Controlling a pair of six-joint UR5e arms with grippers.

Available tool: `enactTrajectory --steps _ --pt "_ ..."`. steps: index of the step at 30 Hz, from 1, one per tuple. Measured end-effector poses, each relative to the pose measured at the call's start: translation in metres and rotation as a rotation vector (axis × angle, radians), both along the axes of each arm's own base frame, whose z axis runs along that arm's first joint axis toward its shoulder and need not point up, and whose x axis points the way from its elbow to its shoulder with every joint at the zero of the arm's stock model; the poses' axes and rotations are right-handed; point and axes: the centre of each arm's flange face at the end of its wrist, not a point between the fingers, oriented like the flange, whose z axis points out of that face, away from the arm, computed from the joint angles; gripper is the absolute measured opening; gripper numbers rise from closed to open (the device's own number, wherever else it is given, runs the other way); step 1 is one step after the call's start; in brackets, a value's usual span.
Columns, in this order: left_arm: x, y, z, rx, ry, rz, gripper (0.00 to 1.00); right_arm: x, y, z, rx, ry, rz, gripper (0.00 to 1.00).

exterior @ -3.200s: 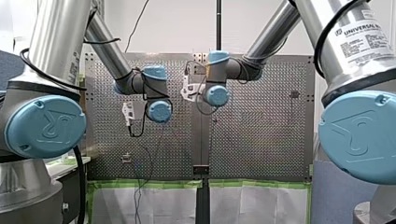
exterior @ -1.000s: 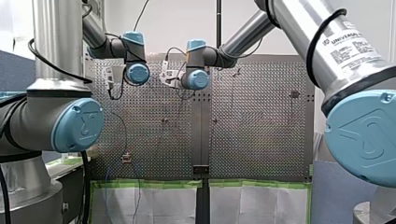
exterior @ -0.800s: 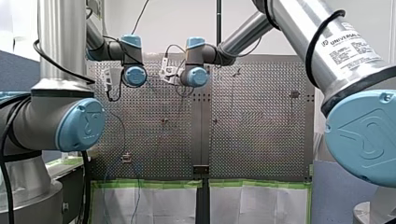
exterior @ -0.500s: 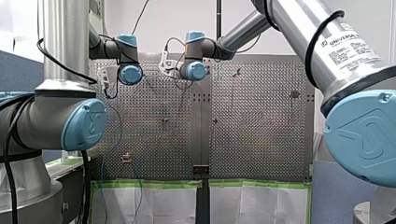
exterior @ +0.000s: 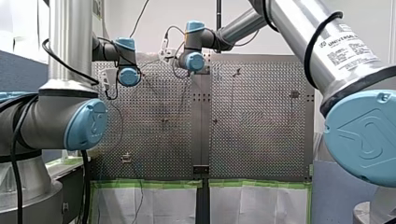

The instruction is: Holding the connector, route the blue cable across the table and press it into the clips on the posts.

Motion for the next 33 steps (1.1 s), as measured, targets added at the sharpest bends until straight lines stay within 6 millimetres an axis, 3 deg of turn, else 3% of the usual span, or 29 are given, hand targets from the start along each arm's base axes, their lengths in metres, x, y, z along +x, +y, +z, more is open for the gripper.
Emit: enactTrajectory --steps 9,16,21,26,33 --pt "0.023 0.030 0.004 0.012 -0.023 0.001 0.00 0.012 -0.014 -0.001 -0.011 -0.014 -0.005 0.00" --pt "0.045 0.033 -0.006 0.013 -0.030 -0.046 0.00 0.015 -0.017 -0.009 -0.004 -0.008 -0.010 0.00" --pt "0.060 0.031 -0.019 0.015 -0.021 -0.089 0.00 0.019 -0.022 -0.027 0.012 0.010 -0.022 0.00" --pt "0.068 0.030 -0.034 0.021 0.008 -0.125 0.00 0.022 -0.026 -0.043 0.024 0.026 -0.038 0.00" --pt "0.072 0.036 -0.042 0.025 0.021 -0.133 0.00 0.021 -0.029 -0.046 0.028 0.027 -0.062 0.00"
